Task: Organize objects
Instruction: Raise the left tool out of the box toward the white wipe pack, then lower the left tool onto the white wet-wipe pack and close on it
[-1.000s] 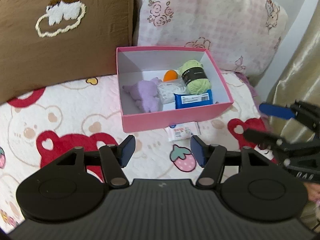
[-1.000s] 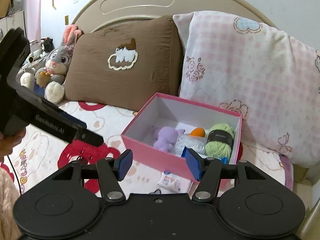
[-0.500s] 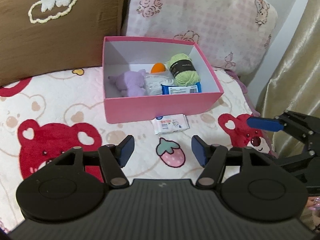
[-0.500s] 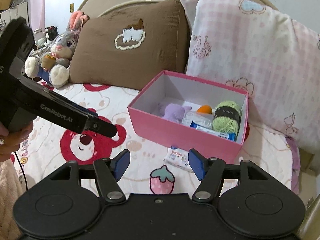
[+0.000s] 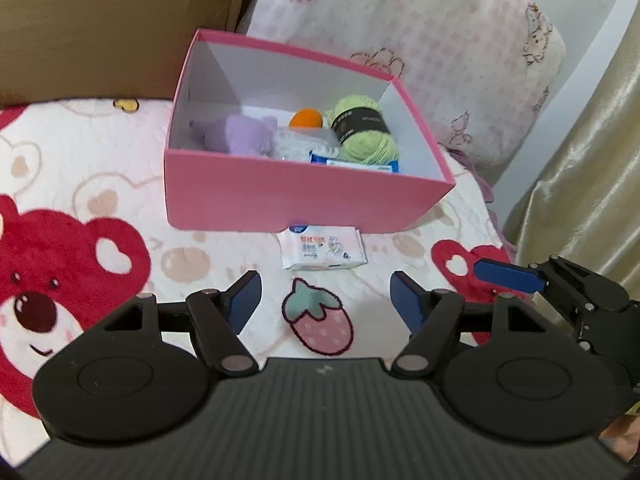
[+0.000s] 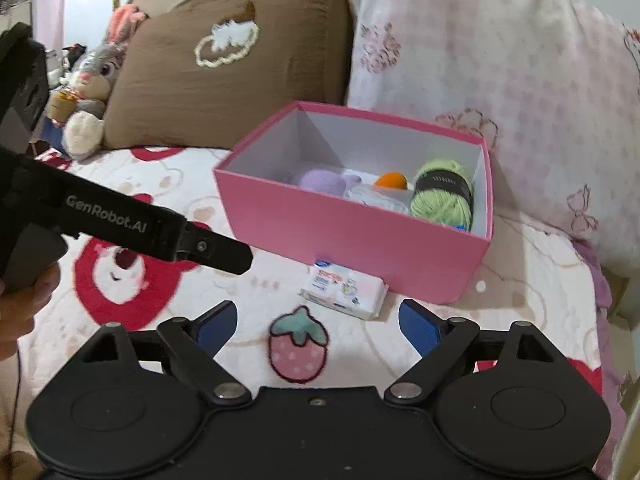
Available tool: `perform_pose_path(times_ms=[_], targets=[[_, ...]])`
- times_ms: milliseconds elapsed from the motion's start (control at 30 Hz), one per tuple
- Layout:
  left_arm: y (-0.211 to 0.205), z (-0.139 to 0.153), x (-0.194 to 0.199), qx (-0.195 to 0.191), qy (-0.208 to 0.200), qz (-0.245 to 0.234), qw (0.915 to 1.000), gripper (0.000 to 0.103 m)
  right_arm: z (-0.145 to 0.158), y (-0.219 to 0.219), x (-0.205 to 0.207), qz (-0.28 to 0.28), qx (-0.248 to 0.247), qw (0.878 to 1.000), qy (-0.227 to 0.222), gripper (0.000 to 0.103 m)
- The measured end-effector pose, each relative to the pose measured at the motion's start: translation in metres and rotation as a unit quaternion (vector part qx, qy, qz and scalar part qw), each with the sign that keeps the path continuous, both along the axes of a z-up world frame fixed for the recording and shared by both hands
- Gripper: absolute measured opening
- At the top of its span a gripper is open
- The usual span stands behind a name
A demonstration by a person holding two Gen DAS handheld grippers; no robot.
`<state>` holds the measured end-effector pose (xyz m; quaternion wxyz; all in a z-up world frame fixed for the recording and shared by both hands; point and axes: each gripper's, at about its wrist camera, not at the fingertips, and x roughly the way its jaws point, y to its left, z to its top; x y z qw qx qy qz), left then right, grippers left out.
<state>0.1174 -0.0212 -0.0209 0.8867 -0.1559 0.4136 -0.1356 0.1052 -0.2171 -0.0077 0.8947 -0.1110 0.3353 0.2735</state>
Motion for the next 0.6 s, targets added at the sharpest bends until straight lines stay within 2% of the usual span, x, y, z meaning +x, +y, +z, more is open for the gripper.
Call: perform_pose_path(times_ms=[167,333,500,600], targets=[[-0.006,-0.023,0.007,0.009,0.0,0.008,0.9999,0.072,-0.023,-0.004,0.011,-0.012,0.015,1.0,-0.004,0.091],[-0.01,-0.042,0.013,0.008,-0.011,0.02,0.9997,0.073,-0.047,-0.003,0.019,-0.014,0.022,0.999,-0.027,0.091],[-0.016,-0.057,0.019,-0.006,-0.041,0.007,0.9991,0.077,-0.067,-0.001,0.024,-0.009,0.005,0.997,-0.076,0.093],[-0.02,-0.067,0.025,-0.007,-0.042,0.004,0.9991,0.077,-0.078,0.002,0.028,-0.003,-0.004,0.996,-0.089,0.094]])
